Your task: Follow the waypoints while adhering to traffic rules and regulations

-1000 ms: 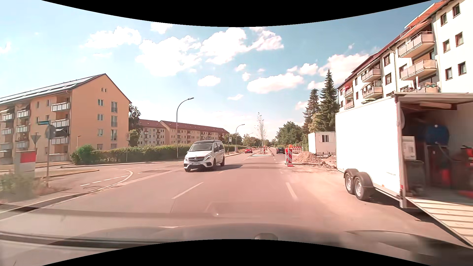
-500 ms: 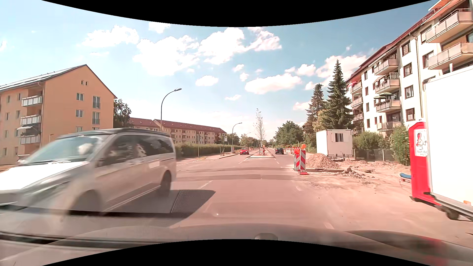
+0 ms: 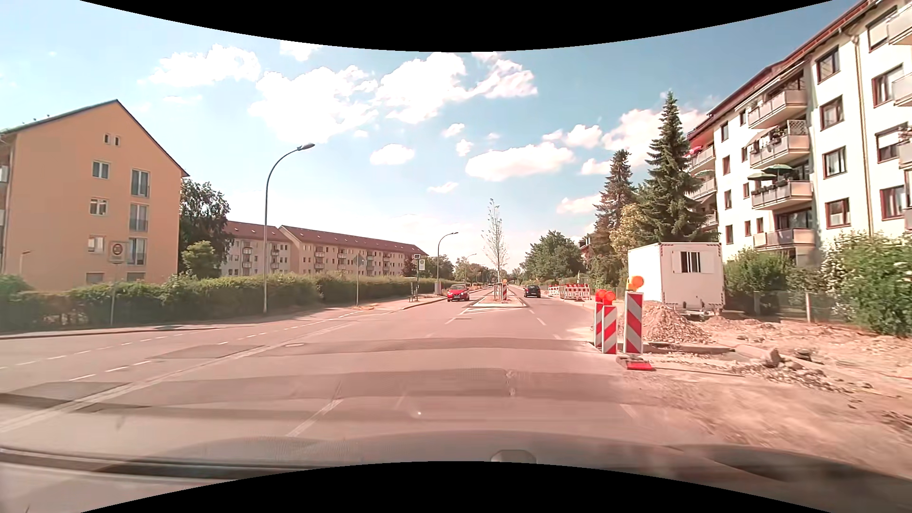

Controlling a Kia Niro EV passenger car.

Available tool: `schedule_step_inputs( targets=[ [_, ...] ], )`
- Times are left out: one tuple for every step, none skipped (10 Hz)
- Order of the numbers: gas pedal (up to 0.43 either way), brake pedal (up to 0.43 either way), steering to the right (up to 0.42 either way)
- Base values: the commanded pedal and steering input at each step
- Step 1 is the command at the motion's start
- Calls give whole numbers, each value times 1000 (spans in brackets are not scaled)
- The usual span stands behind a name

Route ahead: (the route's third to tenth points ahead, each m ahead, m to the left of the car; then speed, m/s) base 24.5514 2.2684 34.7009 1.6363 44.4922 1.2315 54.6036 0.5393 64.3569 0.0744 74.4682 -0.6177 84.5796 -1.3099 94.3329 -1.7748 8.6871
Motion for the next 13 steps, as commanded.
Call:
schedule_step_inputs(
  targets=[
    [67,0,36],
    [67,0,39],
    [67,0,40],
    [67,0,42],
    [67,0,46],
    [67,0,53],
    [67,0,58],
    [67,0,60],
    [59,0,66],
    [59,0,74],
    [59,0,79],
    [59,0,82],
    [59,0,83]
  ],
)
